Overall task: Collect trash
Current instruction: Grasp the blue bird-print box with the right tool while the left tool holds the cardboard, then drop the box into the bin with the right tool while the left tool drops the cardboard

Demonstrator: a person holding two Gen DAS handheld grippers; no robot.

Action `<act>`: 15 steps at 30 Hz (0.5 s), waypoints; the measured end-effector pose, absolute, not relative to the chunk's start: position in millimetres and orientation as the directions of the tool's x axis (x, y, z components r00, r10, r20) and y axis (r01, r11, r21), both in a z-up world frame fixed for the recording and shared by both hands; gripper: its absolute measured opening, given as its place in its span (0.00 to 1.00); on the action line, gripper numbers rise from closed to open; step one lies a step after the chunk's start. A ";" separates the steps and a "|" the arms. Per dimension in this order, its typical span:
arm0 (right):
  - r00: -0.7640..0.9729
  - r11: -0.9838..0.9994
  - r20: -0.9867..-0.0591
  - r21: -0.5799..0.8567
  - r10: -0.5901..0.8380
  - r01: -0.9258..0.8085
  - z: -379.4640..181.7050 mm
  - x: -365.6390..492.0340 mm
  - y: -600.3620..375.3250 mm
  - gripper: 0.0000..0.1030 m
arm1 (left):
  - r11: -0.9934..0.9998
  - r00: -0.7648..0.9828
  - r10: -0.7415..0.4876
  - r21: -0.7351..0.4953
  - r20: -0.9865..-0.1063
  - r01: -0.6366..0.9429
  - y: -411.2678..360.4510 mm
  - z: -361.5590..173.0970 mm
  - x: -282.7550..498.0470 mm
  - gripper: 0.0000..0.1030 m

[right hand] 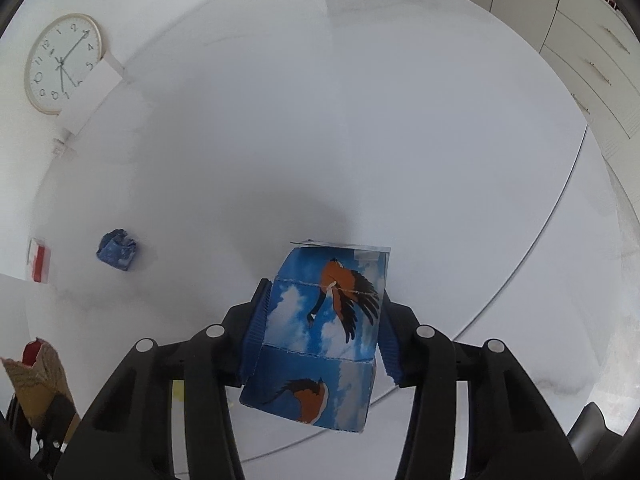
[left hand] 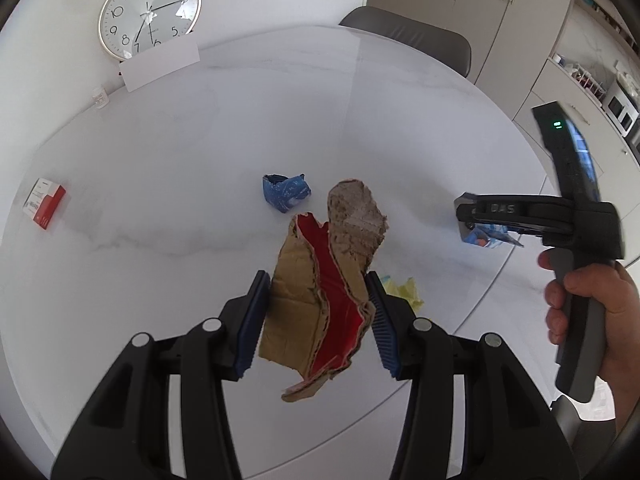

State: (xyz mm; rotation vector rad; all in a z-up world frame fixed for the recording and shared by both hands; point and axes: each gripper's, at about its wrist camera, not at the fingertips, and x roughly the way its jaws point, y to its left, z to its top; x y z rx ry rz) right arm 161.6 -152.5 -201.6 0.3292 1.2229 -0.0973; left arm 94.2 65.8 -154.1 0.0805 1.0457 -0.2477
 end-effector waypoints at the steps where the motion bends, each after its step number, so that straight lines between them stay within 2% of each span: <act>1: 0.365 0.949 -0.924 0.212 0.117 0.232 -192.8 150.2 -156.9 0.48 | 0.969 0.479 -0.164 -0.048 -0.862 0.244 62.8 -151.3 88.5 0.46; 10: 0.466 0.944 -0.866 0.288 0.183 0.164 -124.9 19.2 -235.1 0.48 | 0.940 0.464 -0.235 -0.079 -0.854 0.332 2.2 -129.9 17.4 0.46; 15: 0.466 0.949 -0.879 0.224 0.099 0.223 -111.5 -71.9 -302.1 0.48 | 0.917 0.417 -0.281 -0.113 -0.865 0.383 -43.5 -132.1 -16.9 0.47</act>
